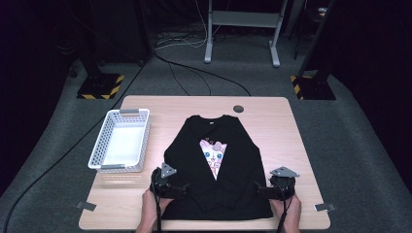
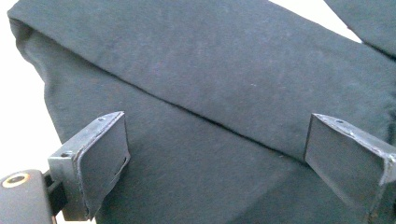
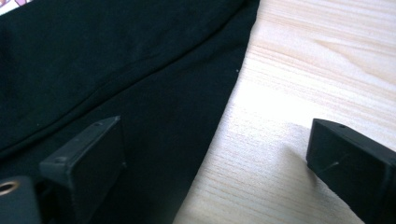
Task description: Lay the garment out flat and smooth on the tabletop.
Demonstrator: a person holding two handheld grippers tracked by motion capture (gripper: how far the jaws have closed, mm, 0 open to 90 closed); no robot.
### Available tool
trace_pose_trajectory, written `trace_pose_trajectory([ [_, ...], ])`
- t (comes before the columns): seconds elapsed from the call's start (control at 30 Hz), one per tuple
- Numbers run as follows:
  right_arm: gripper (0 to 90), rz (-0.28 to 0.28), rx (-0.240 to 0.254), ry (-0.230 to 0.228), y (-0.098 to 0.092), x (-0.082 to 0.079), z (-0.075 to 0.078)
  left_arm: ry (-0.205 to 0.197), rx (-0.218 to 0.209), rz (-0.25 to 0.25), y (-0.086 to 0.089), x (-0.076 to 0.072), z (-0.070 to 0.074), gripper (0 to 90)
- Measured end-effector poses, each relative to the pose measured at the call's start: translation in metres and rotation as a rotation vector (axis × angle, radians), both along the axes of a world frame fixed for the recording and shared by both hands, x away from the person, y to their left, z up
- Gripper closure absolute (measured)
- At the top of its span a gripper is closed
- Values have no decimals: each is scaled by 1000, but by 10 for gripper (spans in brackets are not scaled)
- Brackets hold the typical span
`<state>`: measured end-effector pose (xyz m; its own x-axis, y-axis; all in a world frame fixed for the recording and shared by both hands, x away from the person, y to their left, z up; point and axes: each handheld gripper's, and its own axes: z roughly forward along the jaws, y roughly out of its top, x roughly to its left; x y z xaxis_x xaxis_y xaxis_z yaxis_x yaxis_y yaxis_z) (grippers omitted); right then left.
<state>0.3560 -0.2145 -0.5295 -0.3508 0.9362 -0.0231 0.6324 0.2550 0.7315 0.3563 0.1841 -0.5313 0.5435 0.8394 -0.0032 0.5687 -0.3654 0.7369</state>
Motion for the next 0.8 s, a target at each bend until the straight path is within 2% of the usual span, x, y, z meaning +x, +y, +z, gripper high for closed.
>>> trace_pose_trajectory([
  [0.1,0,-12,35,14,4,-3,2,-3,4,3,-1,-1,0,79],
  [0.13,0,-5,53,10,8,-5,3,-3,4,3,-1,-1,0,78],
  [0.23,0,47,65,14,29,-11,7,-3,3,3,-1,-1,0,78],
  [0.33,0,92,61,13,51,-14,13,-3,4,2,-1,-1,0,78],
  [0.4,0,103,38,-7,63,-15,19,-3,4,2,-1,-1,0,79],
  [0.47,0,134,41,-3,74,-17,25,-3,5,2,-1,-1,0,78],
  [0.6,0,191,7,-5,97,-21,33,-2,4,0,-1,-1,0,78],
  [0.73,0,251,22,27,117,-19,32,-2,4,0,-1,-1,0,81],
  [0.8,12,267,9,50,127,-17,29,-2,3,1,-1,-1,0,83],
])
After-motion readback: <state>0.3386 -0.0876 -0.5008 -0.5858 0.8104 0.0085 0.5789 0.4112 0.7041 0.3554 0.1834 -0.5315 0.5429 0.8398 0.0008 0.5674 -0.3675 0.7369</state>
